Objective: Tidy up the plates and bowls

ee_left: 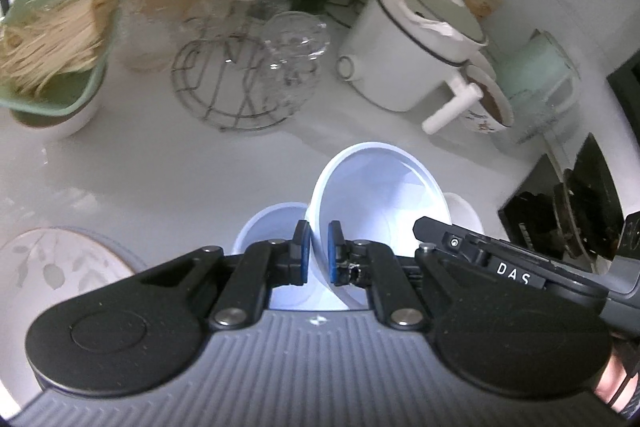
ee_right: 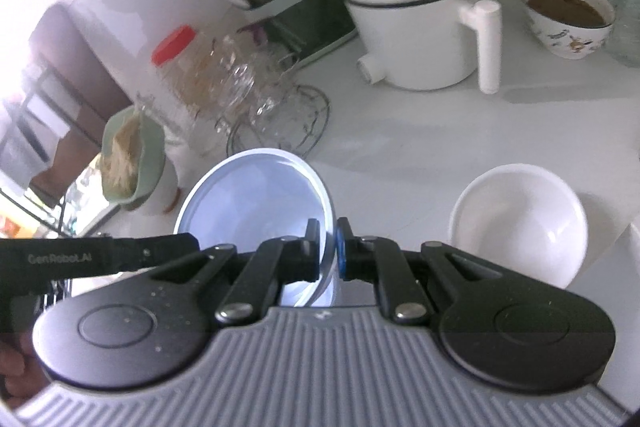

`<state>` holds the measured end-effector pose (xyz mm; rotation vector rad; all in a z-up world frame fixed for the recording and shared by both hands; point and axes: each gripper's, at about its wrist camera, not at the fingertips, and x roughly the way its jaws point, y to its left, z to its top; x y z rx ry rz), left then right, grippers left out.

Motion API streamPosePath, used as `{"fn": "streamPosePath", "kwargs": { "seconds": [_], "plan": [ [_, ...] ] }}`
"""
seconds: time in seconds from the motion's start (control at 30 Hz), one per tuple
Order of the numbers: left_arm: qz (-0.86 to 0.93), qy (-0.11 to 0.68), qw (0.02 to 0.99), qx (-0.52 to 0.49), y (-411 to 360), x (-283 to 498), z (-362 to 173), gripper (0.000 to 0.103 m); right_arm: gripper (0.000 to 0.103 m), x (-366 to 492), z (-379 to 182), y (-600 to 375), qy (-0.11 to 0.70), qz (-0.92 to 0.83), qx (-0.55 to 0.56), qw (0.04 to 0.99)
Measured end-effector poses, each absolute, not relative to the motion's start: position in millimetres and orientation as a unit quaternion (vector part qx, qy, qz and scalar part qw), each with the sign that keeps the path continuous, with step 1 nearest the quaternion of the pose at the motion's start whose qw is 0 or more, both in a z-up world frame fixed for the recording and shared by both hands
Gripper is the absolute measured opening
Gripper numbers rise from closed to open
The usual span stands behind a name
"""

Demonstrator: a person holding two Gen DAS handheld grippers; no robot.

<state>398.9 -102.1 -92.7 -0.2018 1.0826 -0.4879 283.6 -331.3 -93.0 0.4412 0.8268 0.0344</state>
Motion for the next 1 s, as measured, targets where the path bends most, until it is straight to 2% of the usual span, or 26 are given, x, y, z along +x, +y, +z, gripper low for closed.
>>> {"fn": "streamPosePath", "kwargs": {
  "seconds": [0.67, 0.93, 1.0],
  "plan": [
    [-0.175, 0.550, 0.813, -0.082, -92, 398, -134, 0.011, 0.013, 301, -128, -303, 0.468, 0.029, 0.175, 0.865],
    [-0.167, 0.547, 0.818, -0.068, -85, 402, -129, 0.012, 0.014, 297, -120, -299, 0.452, 0.037, 0.163, 0.876],
    [-0.166, 0.544, 0.820, -0.067, -81, 403, -126, 0.013, 0.019, 296, -115, -299, 0.443, 0.037, 0.157, 0.882]
  ]
}}
